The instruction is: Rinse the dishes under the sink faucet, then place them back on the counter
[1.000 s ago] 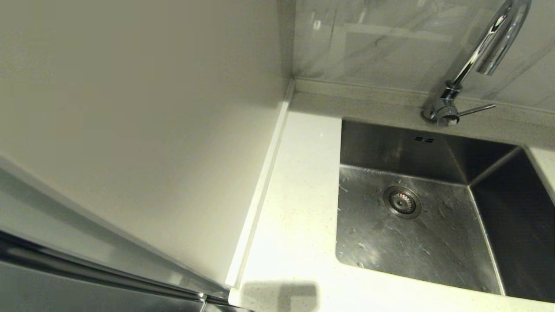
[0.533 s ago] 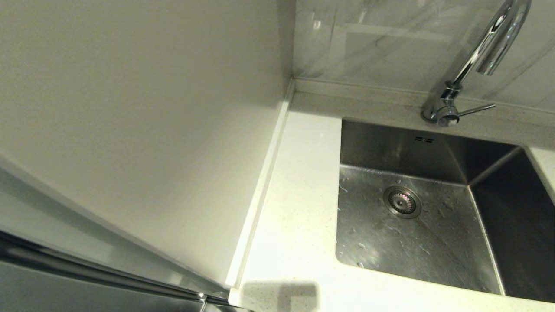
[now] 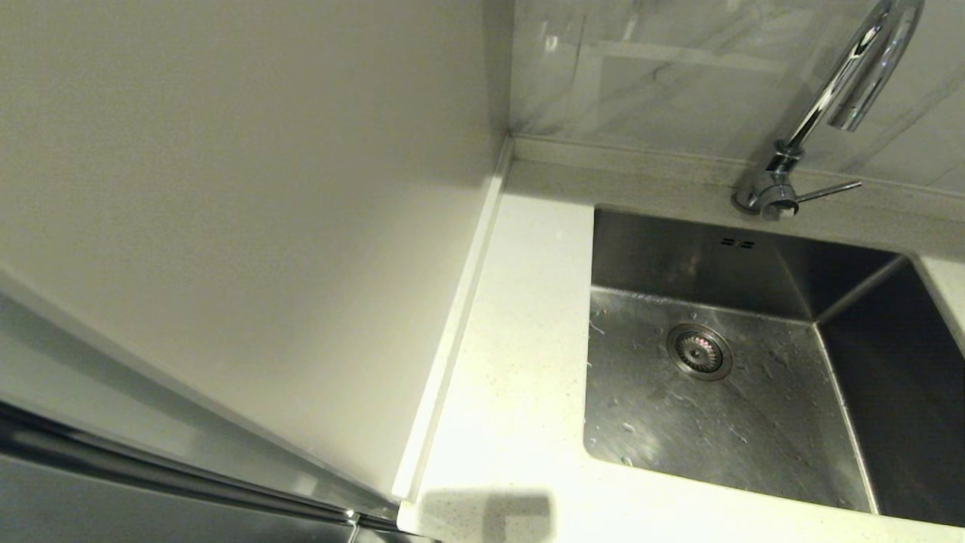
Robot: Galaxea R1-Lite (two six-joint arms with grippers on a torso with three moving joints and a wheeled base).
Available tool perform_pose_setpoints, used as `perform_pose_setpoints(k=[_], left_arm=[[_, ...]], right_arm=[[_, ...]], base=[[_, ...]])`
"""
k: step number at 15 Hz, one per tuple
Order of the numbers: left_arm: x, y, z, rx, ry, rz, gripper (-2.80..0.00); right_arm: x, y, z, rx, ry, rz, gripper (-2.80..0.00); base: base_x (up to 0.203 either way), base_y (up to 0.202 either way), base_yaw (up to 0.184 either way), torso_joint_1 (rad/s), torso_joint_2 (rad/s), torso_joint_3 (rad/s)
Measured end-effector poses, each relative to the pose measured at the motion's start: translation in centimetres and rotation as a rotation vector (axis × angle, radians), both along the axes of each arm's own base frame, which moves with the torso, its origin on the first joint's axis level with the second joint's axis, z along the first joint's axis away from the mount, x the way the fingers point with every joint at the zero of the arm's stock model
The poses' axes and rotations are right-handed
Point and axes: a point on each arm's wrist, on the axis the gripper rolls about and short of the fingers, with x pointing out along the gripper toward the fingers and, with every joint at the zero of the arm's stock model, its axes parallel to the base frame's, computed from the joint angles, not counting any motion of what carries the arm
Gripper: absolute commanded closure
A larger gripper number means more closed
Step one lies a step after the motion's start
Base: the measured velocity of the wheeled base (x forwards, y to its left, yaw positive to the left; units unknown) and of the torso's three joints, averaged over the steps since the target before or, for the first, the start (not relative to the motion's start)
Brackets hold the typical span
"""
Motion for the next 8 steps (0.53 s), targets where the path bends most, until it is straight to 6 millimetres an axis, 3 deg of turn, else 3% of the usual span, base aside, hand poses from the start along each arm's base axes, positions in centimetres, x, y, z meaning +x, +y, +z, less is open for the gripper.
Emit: perform_pose_setpoints(k=[8], left_arm=[[0.0, 0.0, 0.0, 0.0, 0.0, 0.0, 0.0]], right_arm=[[0.01, 0.0, -0.01, 0.002, -0.001, 0.001, 0.0]], base=[[0.0, 0.0, 0.0, 0.0, 0.0, 0.0]])
